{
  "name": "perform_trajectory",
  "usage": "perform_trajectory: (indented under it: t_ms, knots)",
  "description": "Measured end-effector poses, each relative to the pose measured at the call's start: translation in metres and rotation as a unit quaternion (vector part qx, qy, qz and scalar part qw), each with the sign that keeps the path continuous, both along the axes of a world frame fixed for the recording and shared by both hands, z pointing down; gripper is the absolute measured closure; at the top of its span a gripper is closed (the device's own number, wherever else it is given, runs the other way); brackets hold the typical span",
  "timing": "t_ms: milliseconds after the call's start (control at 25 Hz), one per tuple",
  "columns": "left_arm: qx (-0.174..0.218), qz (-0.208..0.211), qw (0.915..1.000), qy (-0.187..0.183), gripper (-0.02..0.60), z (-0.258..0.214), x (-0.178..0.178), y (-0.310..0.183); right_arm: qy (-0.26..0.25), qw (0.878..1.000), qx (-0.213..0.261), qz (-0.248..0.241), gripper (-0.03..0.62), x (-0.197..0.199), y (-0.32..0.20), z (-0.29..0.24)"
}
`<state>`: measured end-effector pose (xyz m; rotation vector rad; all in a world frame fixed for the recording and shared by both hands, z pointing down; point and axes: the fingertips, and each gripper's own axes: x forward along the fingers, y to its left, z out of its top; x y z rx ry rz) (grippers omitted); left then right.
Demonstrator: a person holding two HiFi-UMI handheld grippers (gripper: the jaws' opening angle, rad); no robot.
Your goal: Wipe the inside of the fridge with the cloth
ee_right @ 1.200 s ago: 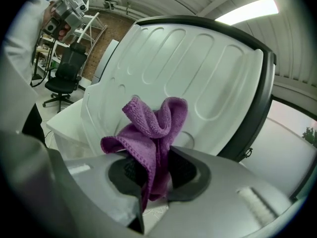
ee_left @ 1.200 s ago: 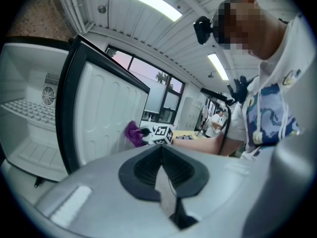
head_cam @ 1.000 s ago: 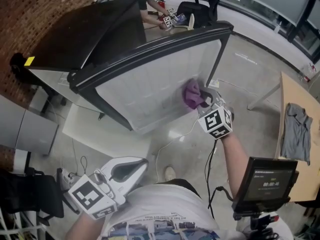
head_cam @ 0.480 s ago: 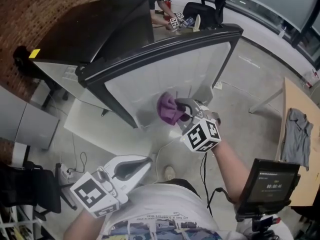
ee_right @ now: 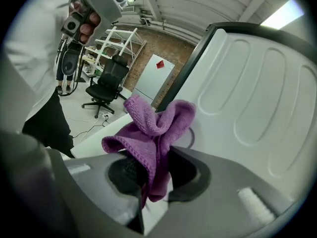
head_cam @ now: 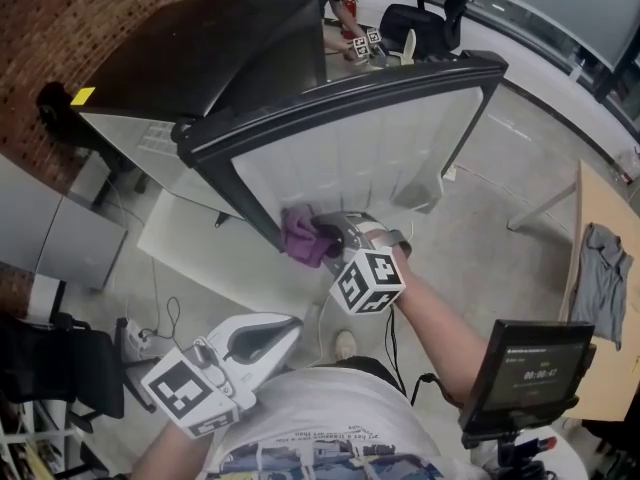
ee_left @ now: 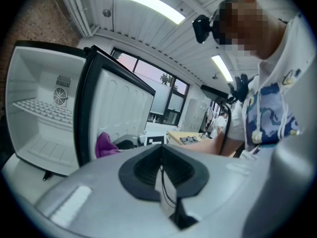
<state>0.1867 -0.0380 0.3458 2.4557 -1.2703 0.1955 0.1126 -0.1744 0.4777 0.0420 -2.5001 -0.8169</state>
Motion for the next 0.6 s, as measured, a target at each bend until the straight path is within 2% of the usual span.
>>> perform_trajectory:
  t_ms: [240, 360, 600]
  knots:
    - [-0.002, -0.005, 1.0, 0.003, 0.574, 0.003, -0.003, 0.001, 0.006, 1.0, -0.01, 0.01, 0.513, 0.001, 0.01, -0.013]
    - [-0.001, 0.004, 1.0, 0.003, 0.574, 0.003, 0.005, 0.0, 0.02, 0.999, -0.036, 0.015, 0.513, -0.004, 0.018, 0.0]
    - [0.001, 0.011, 0.9999, 0.001, 0.574, 0.001, 0.007, -0.003, 0.021, 0.993, -0.097, 0.067, 0.513, 0.002, 0.007, 0.018]
